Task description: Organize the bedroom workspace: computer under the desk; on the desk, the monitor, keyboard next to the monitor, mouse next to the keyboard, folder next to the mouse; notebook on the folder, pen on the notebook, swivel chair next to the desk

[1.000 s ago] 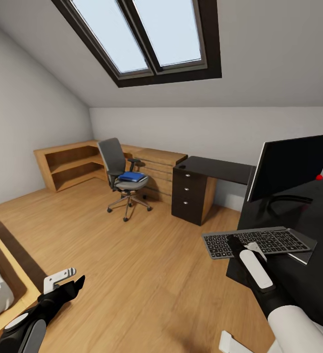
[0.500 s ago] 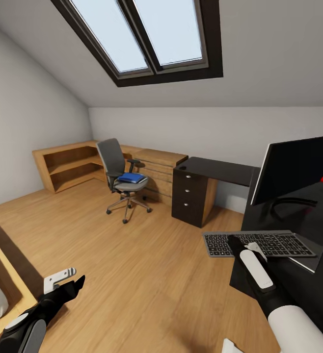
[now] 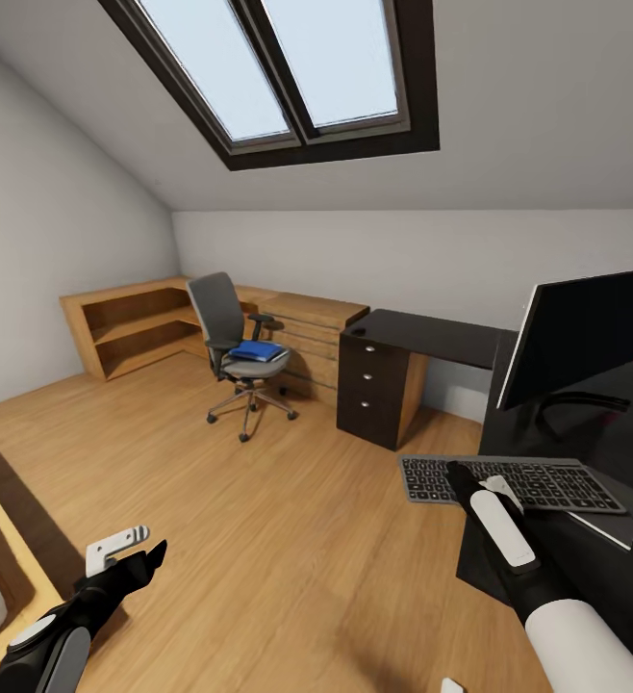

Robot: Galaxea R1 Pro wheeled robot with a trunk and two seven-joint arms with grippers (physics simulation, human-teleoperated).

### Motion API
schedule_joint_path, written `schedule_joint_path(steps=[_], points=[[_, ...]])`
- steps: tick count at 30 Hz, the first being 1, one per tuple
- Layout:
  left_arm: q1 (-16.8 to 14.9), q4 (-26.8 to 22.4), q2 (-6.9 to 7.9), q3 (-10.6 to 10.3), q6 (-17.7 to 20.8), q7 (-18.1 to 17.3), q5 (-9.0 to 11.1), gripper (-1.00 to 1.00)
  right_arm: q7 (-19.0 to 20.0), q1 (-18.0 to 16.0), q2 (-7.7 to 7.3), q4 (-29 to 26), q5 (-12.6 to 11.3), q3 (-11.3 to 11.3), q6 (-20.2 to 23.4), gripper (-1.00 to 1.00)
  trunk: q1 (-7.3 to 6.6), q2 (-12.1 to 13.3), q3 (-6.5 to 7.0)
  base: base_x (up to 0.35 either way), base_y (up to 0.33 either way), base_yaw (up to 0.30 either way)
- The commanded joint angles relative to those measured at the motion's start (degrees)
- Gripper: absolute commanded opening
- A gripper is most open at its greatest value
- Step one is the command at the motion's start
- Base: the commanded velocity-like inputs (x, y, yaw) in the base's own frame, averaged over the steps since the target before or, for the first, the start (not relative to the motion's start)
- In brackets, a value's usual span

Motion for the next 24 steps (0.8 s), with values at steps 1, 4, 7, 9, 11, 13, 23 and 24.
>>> schedule_joint_path(steps=[1,4,7,9,11,13,23,24], points=[[-0.03,-0.08,0.02,-0.04,0.31,0.47,0.61,1.00,-0.37,-0.04,-0.06,-0.09,-0.09,0.16,0.19,1.00,0.00,-0.03,-0.06,0.034,0.000,0.000],[-0.03,-0.08,0.02,-0.04,0.34,0.47,0.61,1.00,-0.37,-0.04,-0.06,-0.09,-0.09,0.16,0.18,1.00,0.00,-0.03,-0.06,0.015,0.000,0.000],[-0.03,-0.08,0.00,-0.04,0.36,0.47,0.61,1.00,-0.37,-0.04,-0.06,-0.09,-0.09,0.16,0.18,1.00,0.00,-0.03,-0.06,0.005,0.000,0.000],[-0.03,-0.08,0.01,-0.04,0.36,0.47,0.61,1.00,-0.37,-0.04,-0.06,-0.09,-0.09,0.16,0.17,1.00,0.00,-0.03,-0.06,0.002,0.000,0.000],[-0.03,-0.08,0.01,-0.04,0.38,0.47,0.61,1.00,-0.37,-0.04,-0.06,-0.09,-0.09,0.16,0.17,1.00,0.00,-0.03,-0.06,0.001,0.000,0.000],[-0.03,-0.08,0.02,-0.04,0.40,0.47,0.61,1.00,-0.37,-0.04,-0.06,-0.09,-0.09,0.16,0.17,1.00,0.00,-0.03,-0.06,-0.013,0.000,0.000],[-0.03,-0.08,0.00,-0.04,0.44,0.47,0.61,1.00,-0.30,-0.04,-0.06,-0.09,-0.09,0.16,0.17,1.00,0.00,-0.03,-0.06,-0.216,0.000,0.000],[-0.03,-0.08,0.01,-0.04,0.44,0.47,0.61,1.00,-0.30,-0.04,-0.06,-0.09,-0.09,0.16,0.17,1.00,0.00,-0.03,-0.06,-0.156,0.000,0.000]])
